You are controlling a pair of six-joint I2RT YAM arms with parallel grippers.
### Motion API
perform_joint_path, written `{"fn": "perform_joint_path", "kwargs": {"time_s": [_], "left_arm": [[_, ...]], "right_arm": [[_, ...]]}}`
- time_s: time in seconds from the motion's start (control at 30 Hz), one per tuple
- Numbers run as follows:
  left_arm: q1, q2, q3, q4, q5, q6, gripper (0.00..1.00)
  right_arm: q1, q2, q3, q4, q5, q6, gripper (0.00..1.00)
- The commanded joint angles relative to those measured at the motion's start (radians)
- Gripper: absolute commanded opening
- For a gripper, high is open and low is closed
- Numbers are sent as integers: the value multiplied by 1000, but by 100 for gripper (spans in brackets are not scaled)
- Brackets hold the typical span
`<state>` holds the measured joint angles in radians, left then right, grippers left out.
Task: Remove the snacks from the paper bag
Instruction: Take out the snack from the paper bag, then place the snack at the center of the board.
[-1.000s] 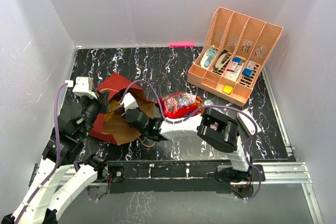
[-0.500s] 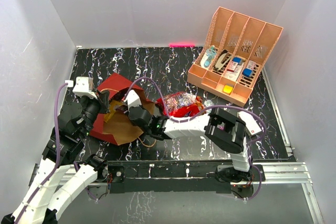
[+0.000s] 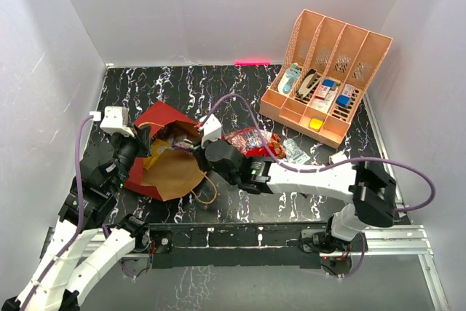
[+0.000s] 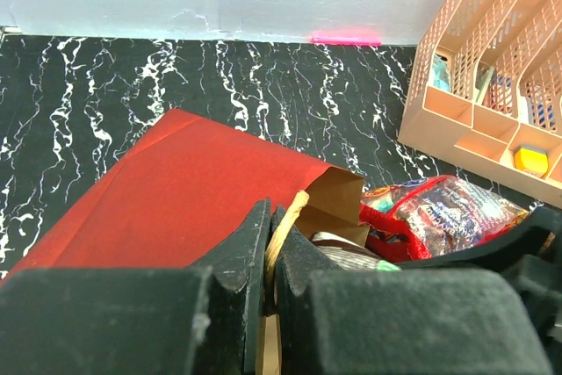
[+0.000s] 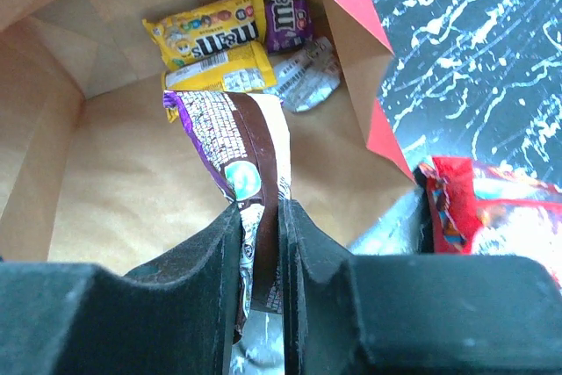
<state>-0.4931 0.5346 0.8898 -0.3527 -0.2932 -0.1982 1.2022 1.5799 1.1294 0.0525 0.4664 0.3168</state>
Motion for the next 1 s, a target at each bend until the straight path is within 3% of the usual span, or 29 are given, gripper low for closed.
{"fn": "perform_joint_path", "kwargs": {"time_s": [0.0, 0.3, 0.5, 0.6, 0.73, 0.97], "left_arm": [[-4, -6, 1, 27, -23, 14, 2], [-3, -9, -5, 41, -29, 15, 2], [-3, -16, -9, 30, -22, -32, 2], [-4, -15, 0, 10, -22, -53, 2], [-4, -14, 24, -44, -48, -86, 1], [-5, -18, 69, -169, -88, -178, 1]], "right_arm": [[-3, -138, -35, -194, 5, 91, 23], [-3, -532, -284, -597, -32, 397, 23], [-2, -710, -423, -737, 78, 645, 23], [-4, -705, -461, -750, 190, 721, 23], [-17, -582, -478, -757, 305, 763, 23], [-29, -433, -462, -729, 325, 709, 23]]}}
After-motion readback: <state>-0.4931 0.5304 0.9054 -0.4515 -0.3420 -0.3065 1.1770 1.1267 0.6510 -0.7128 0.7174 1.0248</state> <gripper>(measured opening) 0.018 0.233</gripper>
